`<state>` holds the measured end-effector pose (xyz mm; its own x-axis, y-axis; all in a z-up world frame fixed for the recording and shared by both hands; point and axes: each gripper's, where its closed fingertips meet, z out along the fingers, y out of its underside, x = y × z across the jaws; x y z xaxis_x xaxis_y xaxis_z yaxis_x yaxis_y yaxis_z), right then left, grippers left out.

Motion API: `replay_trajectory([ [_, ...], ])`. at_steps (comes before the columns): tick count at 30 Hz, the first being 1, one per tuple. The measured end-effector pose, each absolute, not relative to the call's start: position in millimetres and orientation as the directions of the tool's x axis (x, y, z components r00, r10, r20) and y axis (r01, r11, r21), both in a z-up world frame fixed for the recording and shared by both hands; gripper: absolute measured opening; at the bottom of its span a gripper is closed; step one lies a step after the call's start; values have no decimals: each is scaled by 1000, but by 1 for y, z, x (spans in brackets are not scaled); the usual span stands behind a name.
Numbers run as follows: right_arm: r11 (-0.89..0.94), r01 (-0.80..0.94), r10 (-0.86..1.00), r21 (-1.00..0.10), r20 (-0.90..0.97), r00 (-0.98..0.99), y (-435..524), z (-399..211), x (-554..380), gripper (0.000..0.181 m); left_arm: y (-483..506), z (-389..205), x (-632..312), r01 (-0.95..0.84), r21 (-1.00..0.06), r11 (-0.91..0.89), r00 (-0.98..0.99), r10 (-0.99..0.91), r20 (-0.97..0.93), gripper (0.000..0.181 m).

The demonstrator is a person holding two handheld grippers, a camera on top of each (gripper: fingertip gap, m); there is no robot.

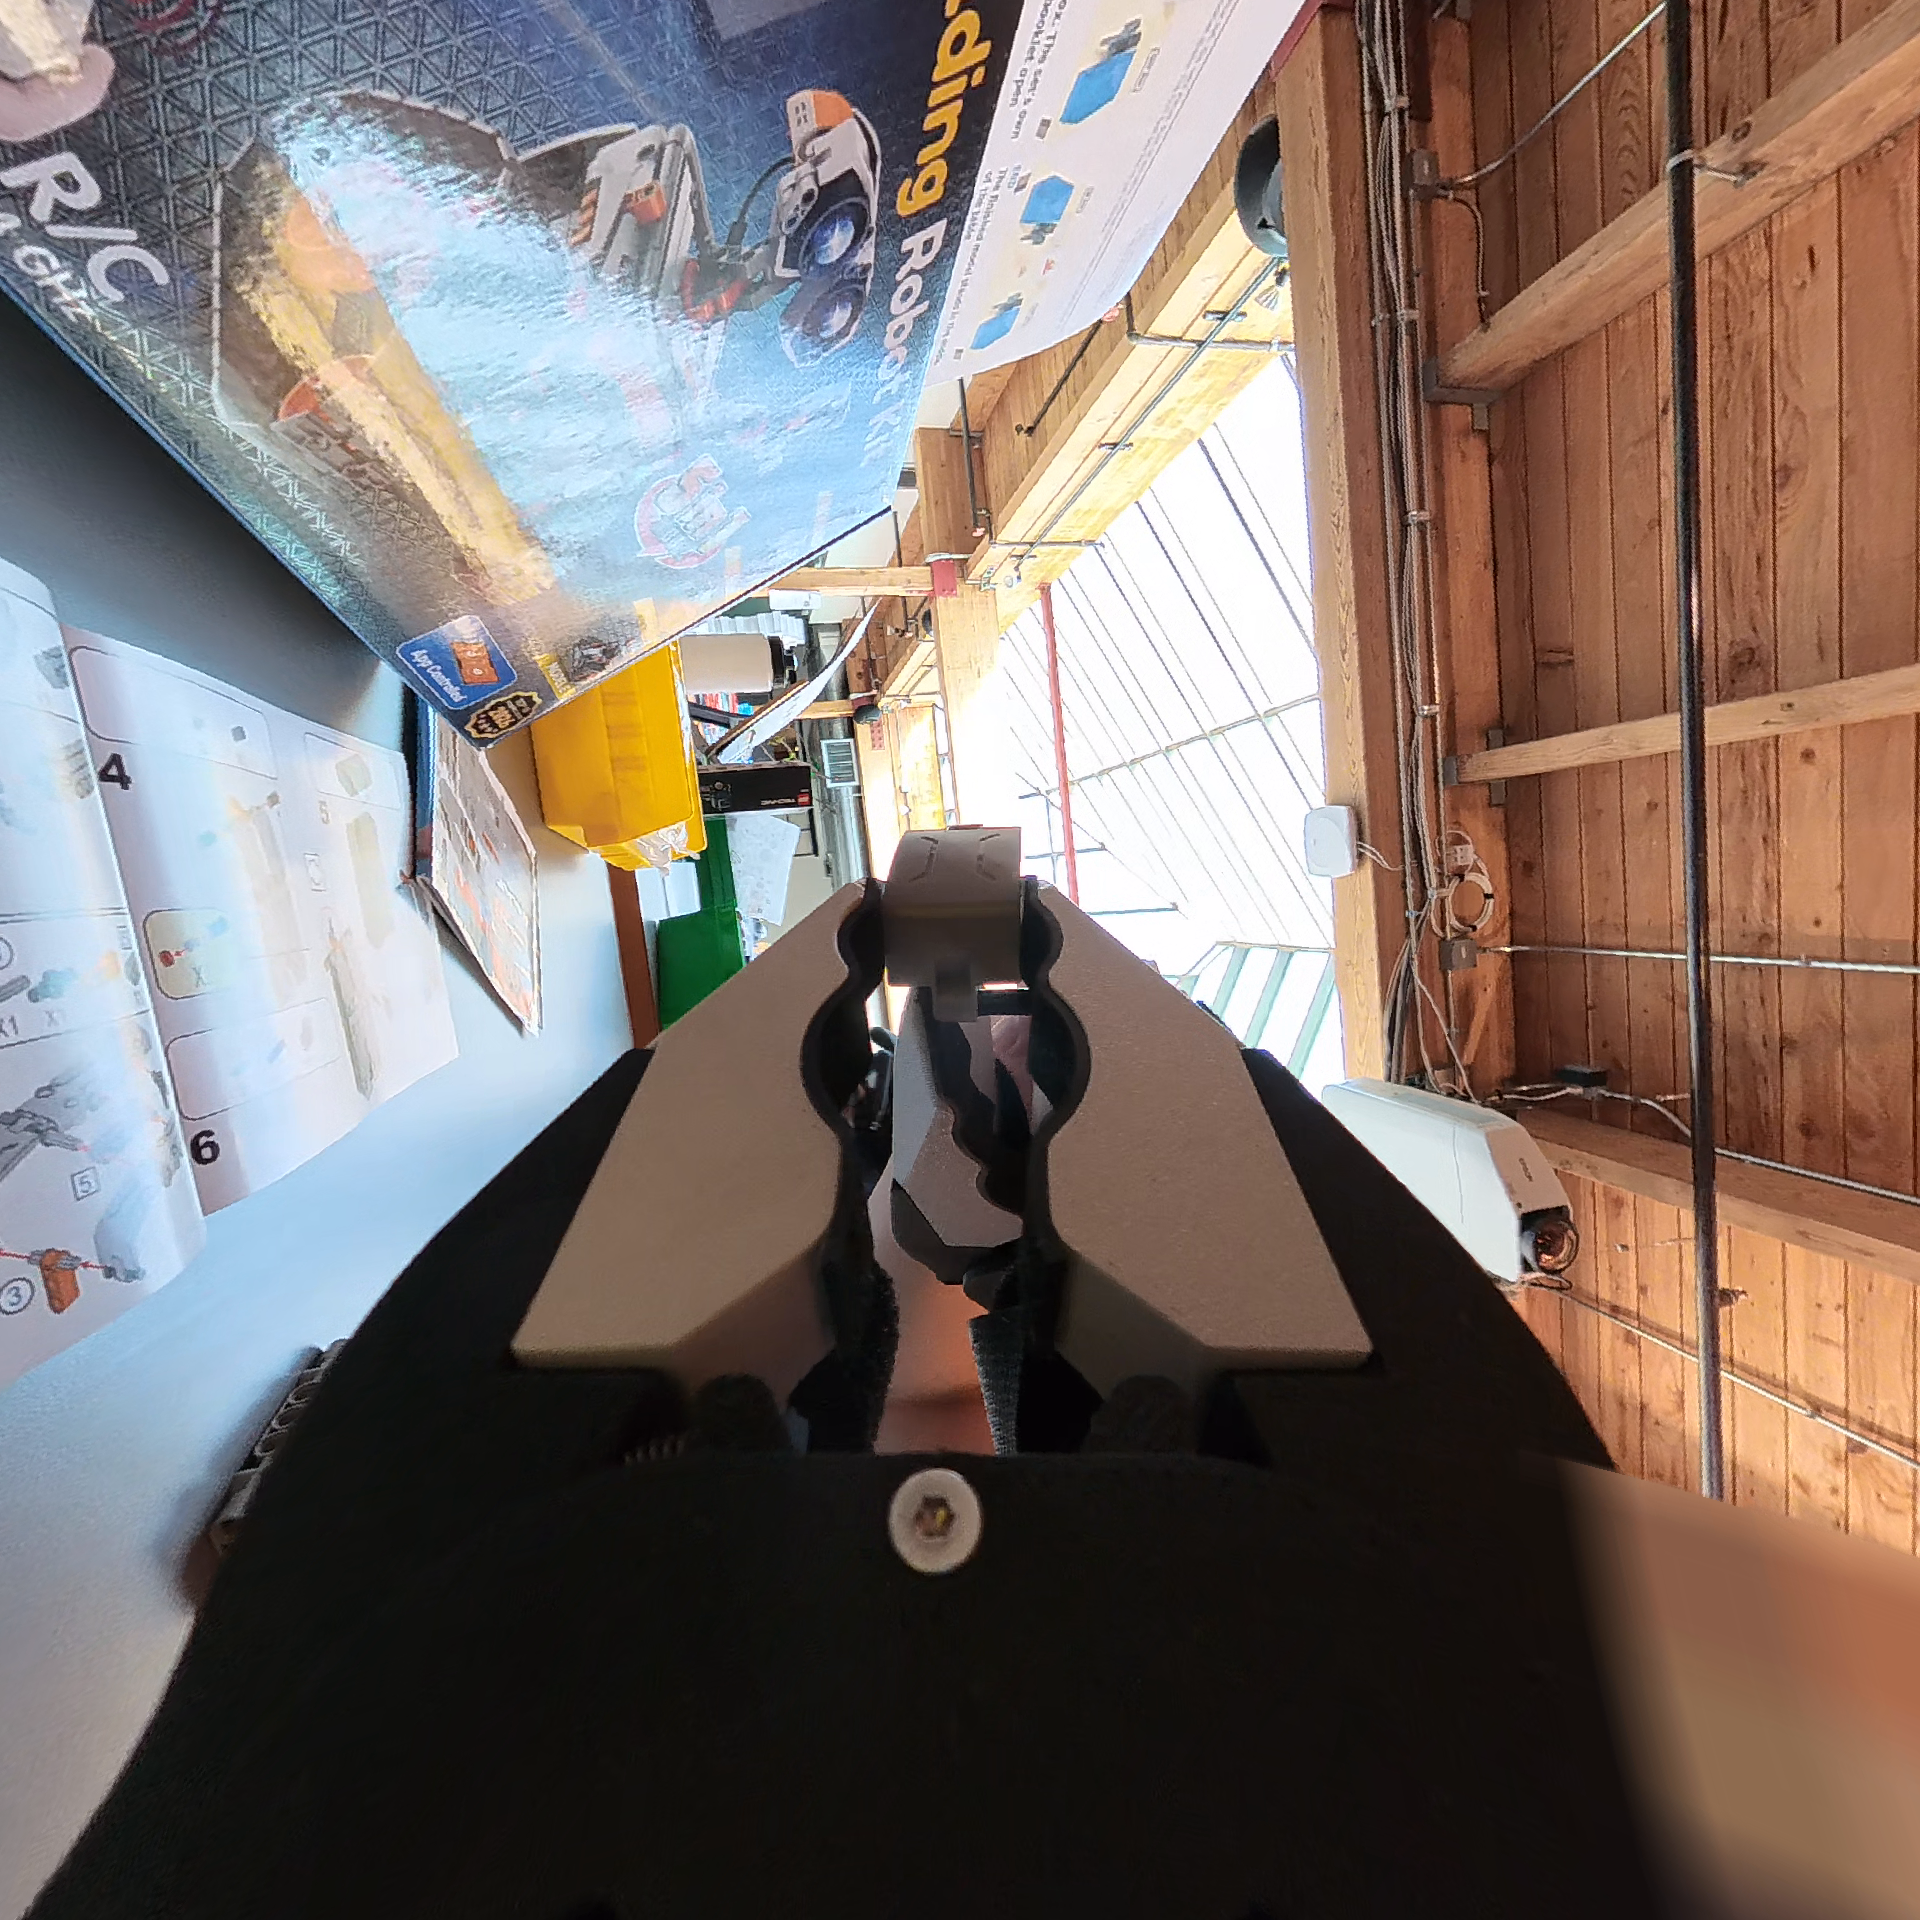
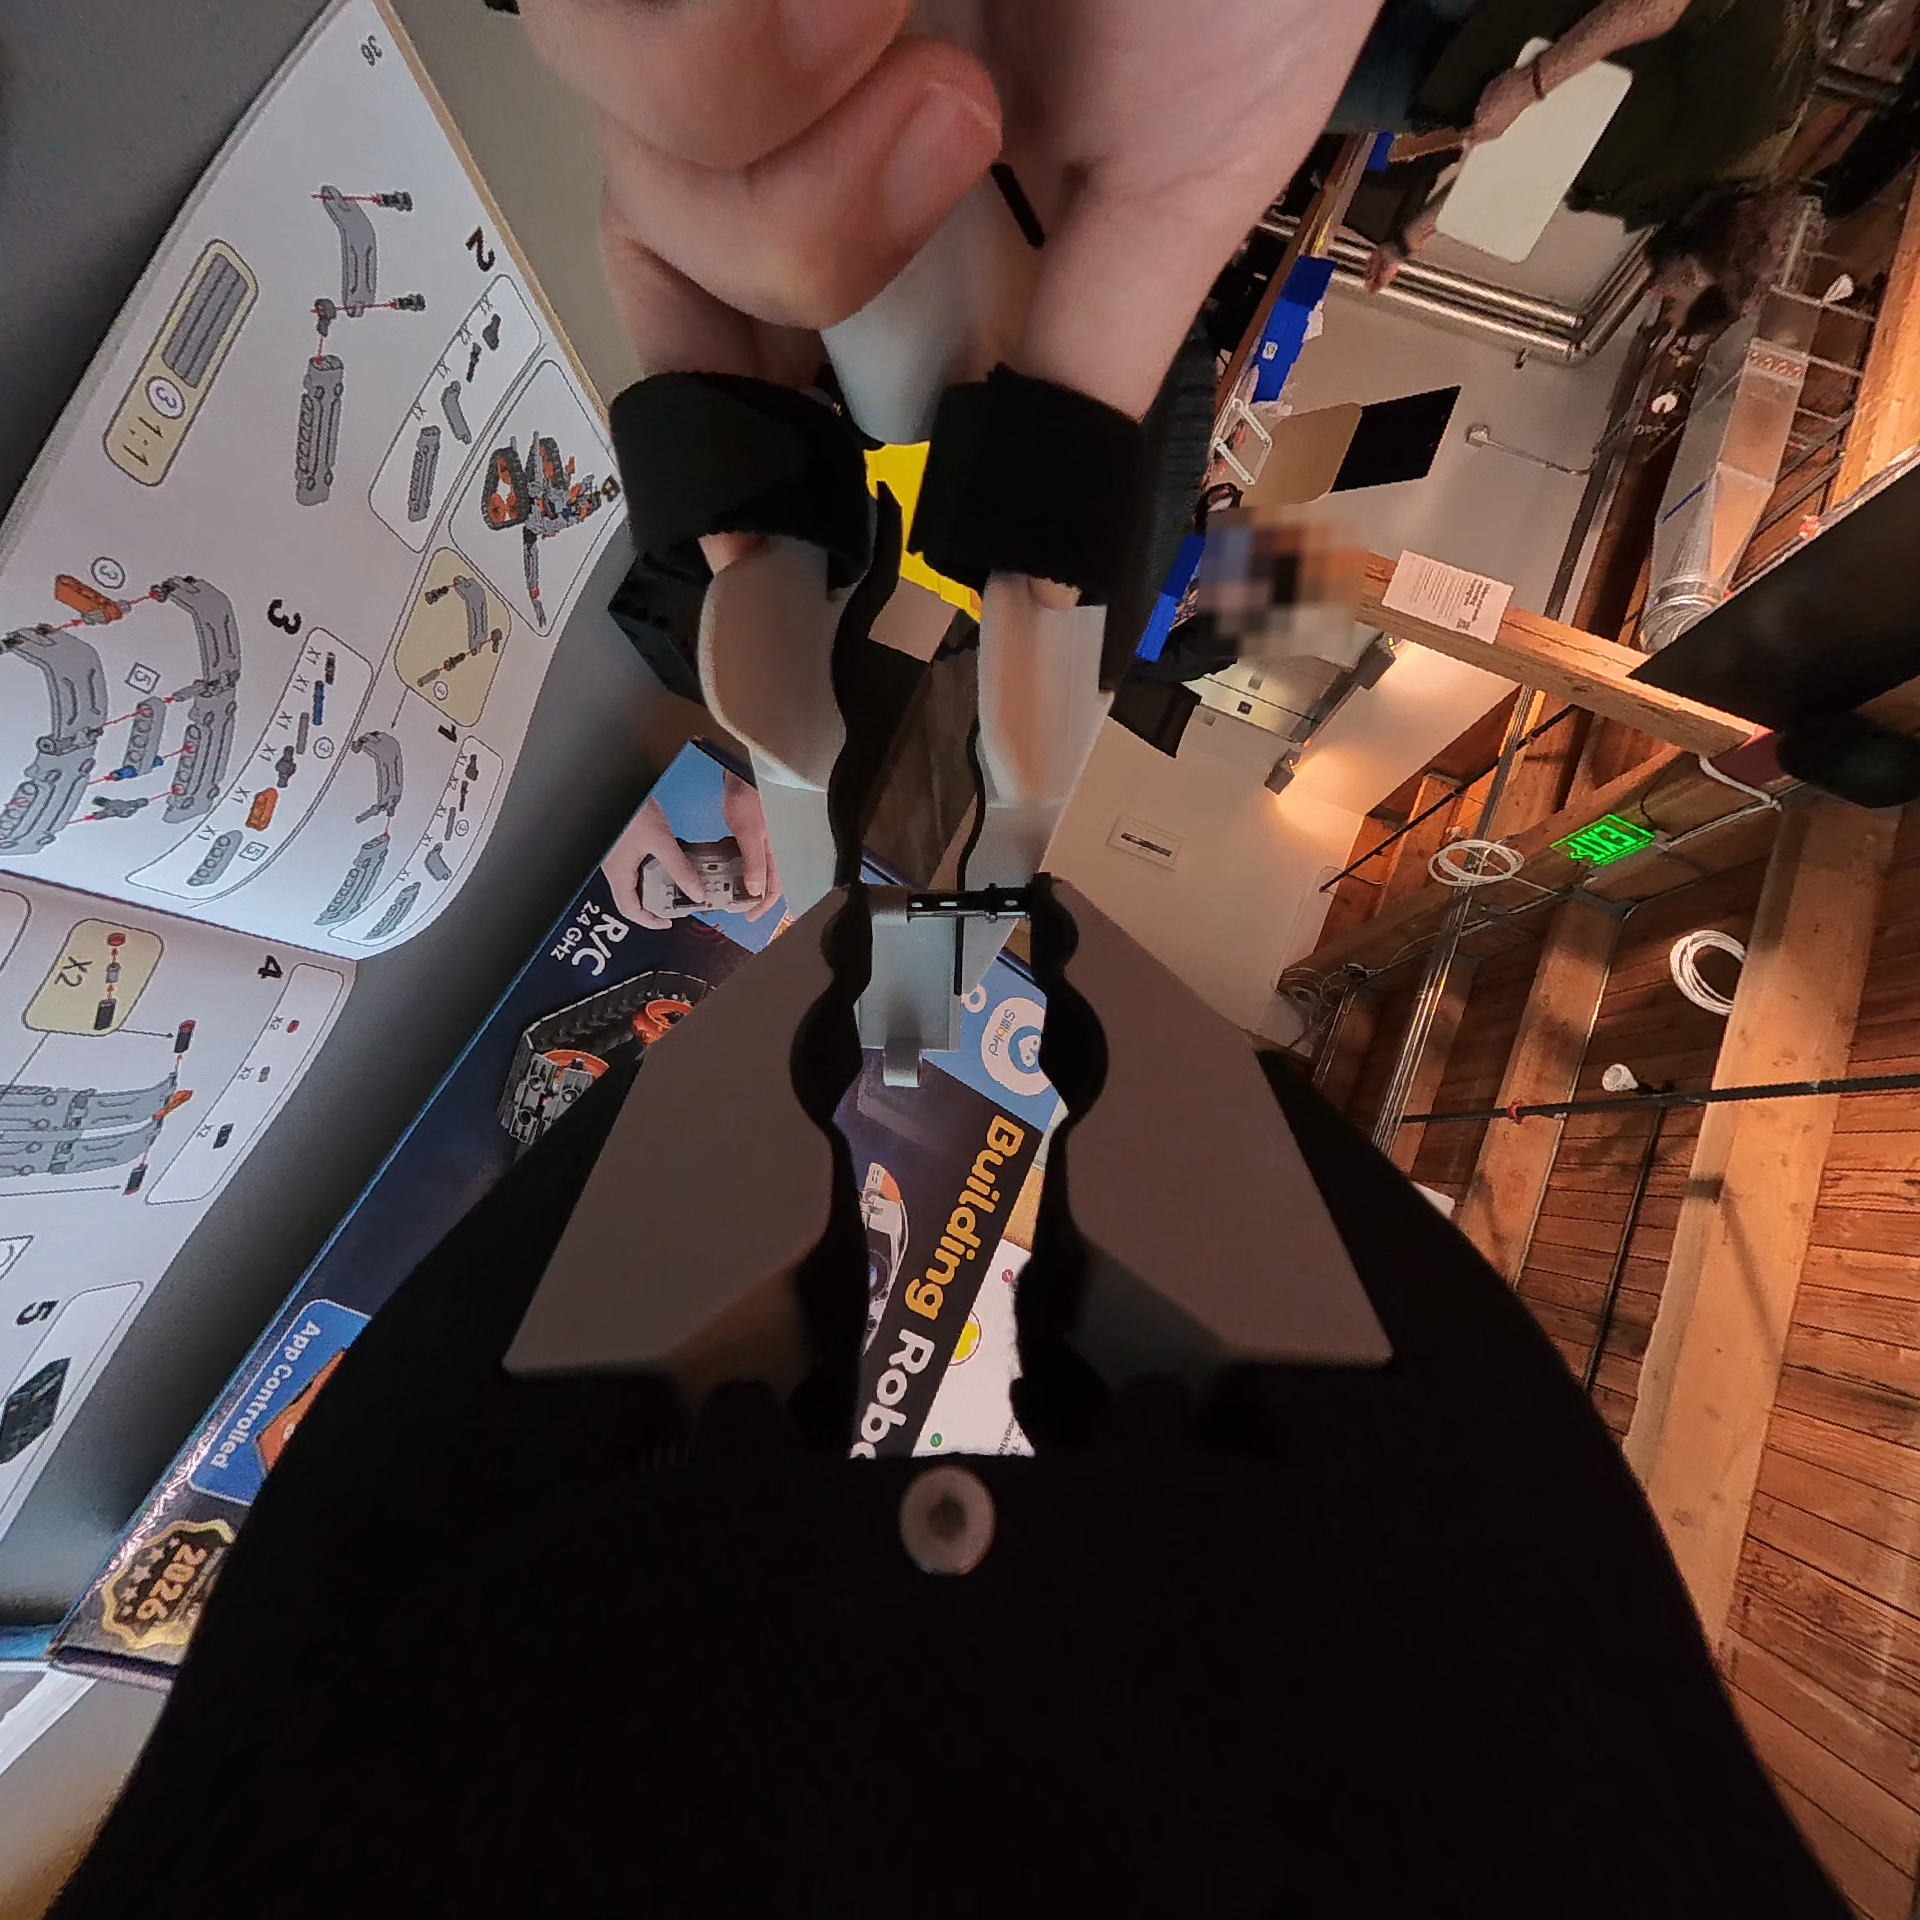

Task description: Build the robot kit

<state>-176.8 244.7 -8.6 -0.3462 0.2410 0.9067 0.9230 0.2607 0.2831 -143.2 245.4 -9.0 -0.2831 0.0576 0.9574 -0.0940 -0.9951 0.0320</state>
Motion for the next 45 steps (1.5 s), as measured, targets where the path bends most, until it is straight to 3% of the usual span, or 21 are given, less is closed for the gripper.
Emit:
replay_trajectory([
  [7,282,907,211,314,902,-377,243,-14,-178,28,244,-13,-142,-93,39,-995,-268,63,961,23],
  [24,266,946,236,185,939,-250,245,-13,-173,23,244,-12,-141,-100,52,-994,-280,78,957,23],
  [33,227,973,170,29,983,-69,242,13,-181,35,252,4,-149,-99,84,-992,-363,115,925,23],
  [35,206,974,180,-93,982,55,238,23,-179,33,253,9,-150,-105,81,-991,-384,116,916,23],
  [36,190,958,208,-213,963,173,236,28,-178,29,254,13,-151,-104,71,-992,-398,107,911,23],
  [38,141,811,322,-567,801,504,231,38,-178,27,254,21,-153,-90,8,-996,-415,44,909,23],
  [40,46,480,471,-876,443,763,226,51,-181,39,250,30,-154,-73,-118,-990,-411,-78,908,23],
  [41,-22,277,528,-961,225,819,224,59,-181,47,248,35,-155,-63,-192,-979,-406,-151,901,23],
  [43,-169,-86,671,-982,-178,720,212,75,-185,47,244,48,-157,-41,-339,-940,-409,-294,864,24],
  [45,-307,-320,700,-896,-440,563,205,85,-176,48,237,70,-165,-13,-467,-884,-469,-407,784,23],
])
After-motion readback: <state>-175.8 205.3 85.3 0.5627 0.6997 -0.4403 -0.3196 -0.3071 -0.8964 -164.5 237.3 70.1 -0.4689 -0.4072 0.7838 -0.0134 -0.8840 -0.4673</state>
